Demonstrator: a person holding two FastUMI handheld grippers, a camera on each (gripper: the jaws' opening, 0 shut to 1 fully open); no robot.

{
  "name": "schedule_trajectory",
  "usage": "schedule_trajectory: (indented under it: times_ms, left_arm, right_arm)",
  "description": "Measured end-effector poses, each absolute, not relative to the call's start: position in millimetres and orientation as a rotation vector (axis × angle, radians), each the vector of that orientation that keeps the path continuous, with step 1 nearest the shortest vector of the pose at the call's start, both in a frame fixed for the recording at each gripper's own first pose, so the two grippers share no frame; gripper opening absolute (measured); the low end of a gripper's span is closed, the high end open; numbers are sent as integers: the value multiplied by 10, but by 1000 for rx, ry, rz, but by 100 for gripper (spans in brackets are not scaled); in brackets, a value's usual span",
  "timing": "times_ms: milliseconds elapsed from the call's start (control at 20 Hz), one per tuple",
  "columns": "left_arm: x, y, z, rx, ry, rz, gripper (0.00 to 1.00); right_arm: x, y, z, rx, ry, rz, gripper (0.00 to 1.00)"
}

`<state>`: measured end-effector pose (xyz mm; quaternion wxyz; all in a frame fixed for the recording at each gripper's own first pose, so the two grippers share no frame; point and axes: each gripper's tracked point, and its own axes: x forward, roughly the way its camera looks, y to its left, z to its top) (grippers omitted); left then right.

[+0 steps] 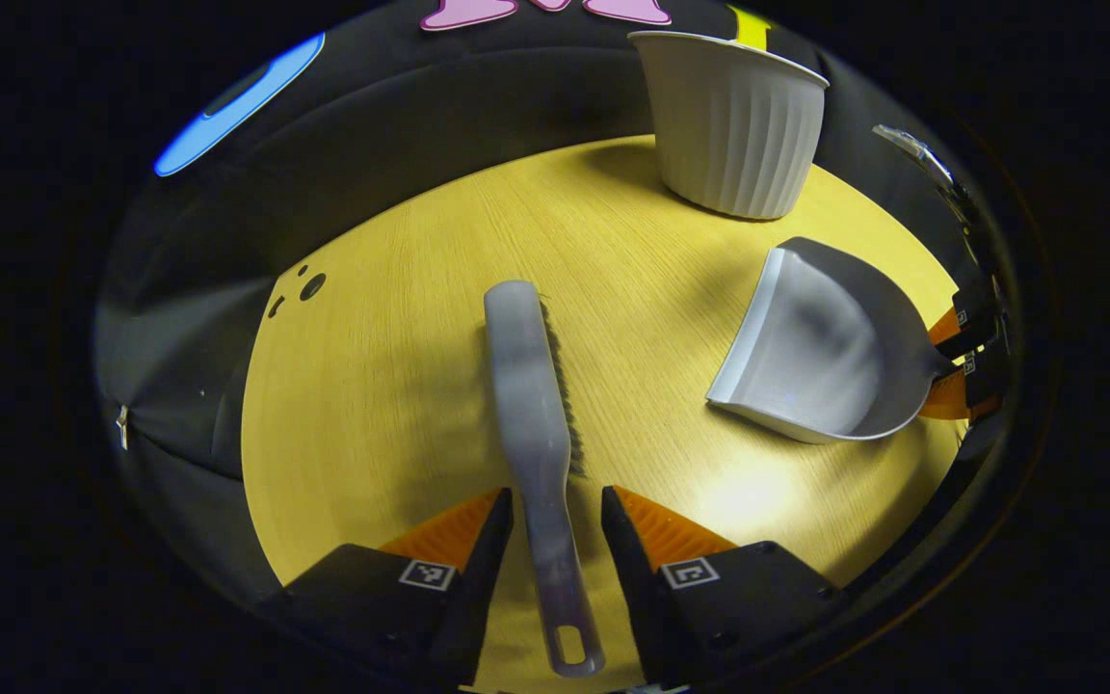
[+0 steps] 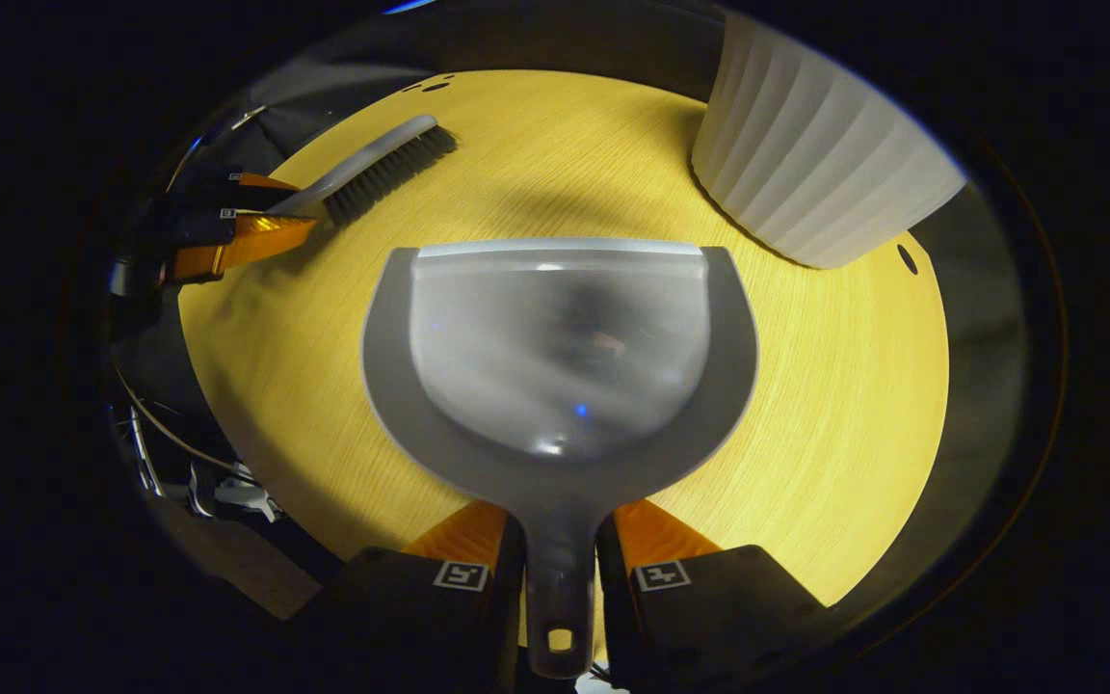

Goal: Pick up the small broom and dustpan from the desktop, sweep the trash into the dustpan with the broom, and then empty the trash into the garbage bin.

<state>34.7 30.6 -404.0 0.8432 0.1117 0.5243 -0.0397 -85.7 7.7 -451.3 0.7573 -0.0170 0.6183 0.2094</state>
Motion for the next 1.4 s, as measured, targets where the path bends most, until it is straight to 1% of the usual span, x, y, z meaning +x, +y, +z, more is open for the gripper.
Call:
schedule_trajectory:
  times_ms: [50, 100, 150, 200, 250, 300, 350, 400, 450, 500, 550, 600, 650, 700, 900, 1200, 1400]
  left_arm:
    - [355, 302, -4034, 225, 1108, -83, 66]
    - [339, 283, -4025, 209, 1112, -84, 73]
    - [324, 259, -4011, 194, 1119, -88, 74]
    - [320, 254, -3985, 187, 1119, -87, 80]
    - [314, 256, -3966, 189, 1120, -85, 82]
    - [317, 281, -3942, 200, 1117, -80, 88]
    - [316, 291, -3927, 208, 1116, -80, 89]
    - [303, 288, -3898, 214, 1114, -86, 92]
    - [305, 294, -3859, 219, 1105, -86, 92]
    - [307, 303, -3803, 221, 1091, -78, 94]
    - [304, 316, -3755, 220, 1081, -66, 94]
    - [297, 333, -3695, 216, 1071, -53, 96]
    - [282, 343, -3629, 214, 1065, -44, 97]
    - [272, 353, -3542, 214, 1047, -37, 97]
    - [303, 287, -3085, 202, 930, -14, 97]
    - [619, 11, -2185, 136, 643, -15, 97]
    - [794, -208, -1689, 93, 496, -50, 96]
  right_arm:
    - [-867, 87, -4490, -15, 1355, 453, 45]
    - [-861, 113, -4461, 11, 1361, 450, 37]
    - [-851, 119, -4444, 31, 1363, 444, 45]
    - [-849, 101, -4440, 45, 1362, 441, 37]
    - [-853, 74, -4433, 50, 1363, 437, 42]
    - [-876, 76, -4390, 59, 1364, 440, 47]
    - [-893, 78, -4341, 67, 1359, 443, 46]
    - [-917, 52, -4288, 70, 1354, 447, 61]
    - [-929, 26, -4257, 67, 1345, 447, 67]
    - [-937, -2, -4231, 62, 1330, 444, 73]
    - [-950, -23, -4191, 66, 1317, 444, 84]
    - [-955, -49, -4144, 69, 1304, 436, 90]
    - [-959, -69, -4091, 81, 1287, 434, 99]
    - [-953, -68, -4008, 91, 1266, 432, 100]
    - [-775, -139, -3589, 110, 1117, 401, 99]
    - [-228, -261, -2742, 197, 816, 311, 99]
    - [9, -451, -2290, 199, 676, 262, 99]
